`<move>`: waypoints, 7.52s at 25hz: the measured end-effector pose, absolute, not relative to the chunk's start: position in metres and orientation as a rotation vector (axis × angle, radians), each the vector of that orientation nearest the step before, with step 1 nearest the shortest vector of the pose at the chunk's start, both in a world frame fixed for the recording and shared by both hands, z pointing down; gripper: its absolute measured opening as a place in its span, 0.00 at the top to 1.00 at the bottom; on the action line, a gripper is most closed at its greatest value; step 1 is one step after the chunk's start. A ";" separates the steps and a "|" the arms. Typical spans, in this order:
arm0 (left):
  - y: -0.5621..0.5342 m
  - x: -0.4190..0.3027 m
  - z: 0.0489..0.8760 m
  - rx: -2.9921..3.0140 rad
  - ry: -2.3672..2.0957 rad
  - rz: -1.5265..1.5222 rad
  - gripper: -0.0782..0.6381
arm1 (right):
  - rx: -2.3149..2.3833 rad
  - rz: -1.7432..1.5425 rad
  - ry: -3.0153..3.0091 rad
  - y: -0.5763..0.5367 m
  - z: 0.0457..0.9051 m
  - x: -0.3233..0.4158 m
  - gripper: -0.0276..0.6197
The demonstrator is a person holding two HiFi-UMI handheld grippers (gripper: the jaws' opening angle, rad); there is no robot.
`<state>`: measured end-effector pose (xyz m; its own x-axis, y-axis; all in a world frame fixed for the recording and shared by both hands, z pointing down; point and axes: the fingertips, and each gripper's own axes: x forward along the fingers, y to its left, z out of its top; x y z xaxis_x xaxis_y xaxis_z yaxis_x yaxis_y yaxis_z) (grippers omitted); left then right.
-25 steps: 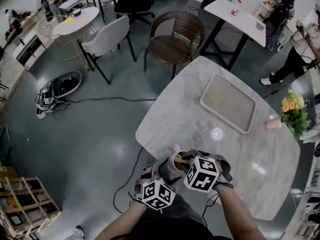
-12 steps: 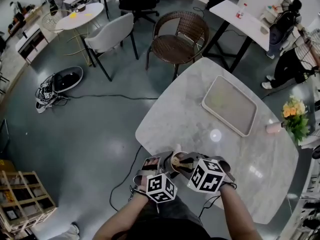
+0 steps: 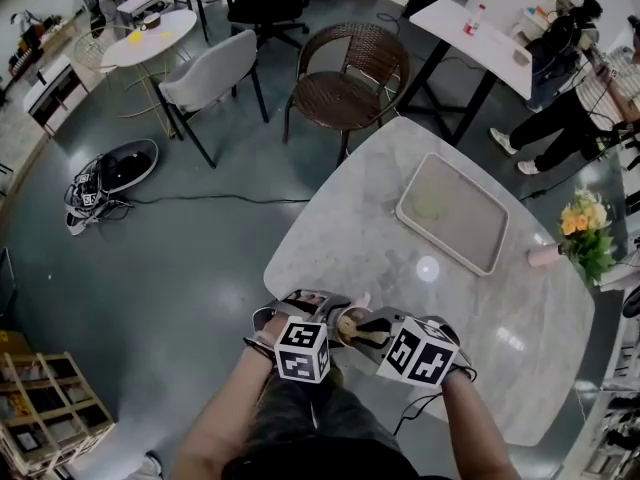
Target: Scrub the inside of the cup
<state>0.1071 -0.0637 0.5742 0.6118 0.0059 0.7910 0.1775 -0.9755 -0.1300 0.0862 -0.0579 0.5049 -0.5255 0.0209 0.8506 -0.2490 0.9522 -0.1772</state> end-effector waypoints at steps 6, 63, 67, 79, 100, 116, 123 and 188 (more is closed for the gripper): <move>-0.072 0.107 0.575 -2.716 -0.088 -1.274 0.33 | 0.240 0.260 -2.101 -0.072 0.505 0.097 0.86; -0.074 0.085 0.578 -2.902 0.646 -1.239 0.33 | -0.025 -0.087 -1.877 -0.076 0.529 0.092 0.86; -0.068 0.100 0.575 -2.909 0.850 -1.240 0.33 | -0.076 -0.107 -1.812 -0.073 0.541 0.094 0.86; -0.073 0.110 0.575 -2.819 0.676 -1.303 0.33 | -0.116 0.238 -1.896 -0.060 0.532 0.084 0.86; -0.085 0.094 0.581 -2.553 -0.409 -1.319 0.33 | 0.052 0.415 -2.148 -0.081 0.492 0.075 0.86; -0.086 0.080 0.565 -2.853 0.995 -1.196 0.32 | -0.154 -0.143 -1.831 -0.089 0.531 0.077 0.86; -0.092 0.097 0.562 -2.719 1.230 -1.244 0.32 | -0.173 -0.100 -1.769 -0.084 0.542 0.075 0.86; -0.060 0.055 0.556 -2.914 0.998 -1.228 0.81 | 0.072 0.268 -1.973 -0.101 0.534 0.057 0.86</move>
<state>0.0554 -0.0604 0.5560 0.5481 -0.4607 0.6981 -0.5893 -0.8050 -0.0686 0.0575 -0.1013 0.5345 -0.4071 0.0722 0.9105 -0.1736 0.9726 -0.1548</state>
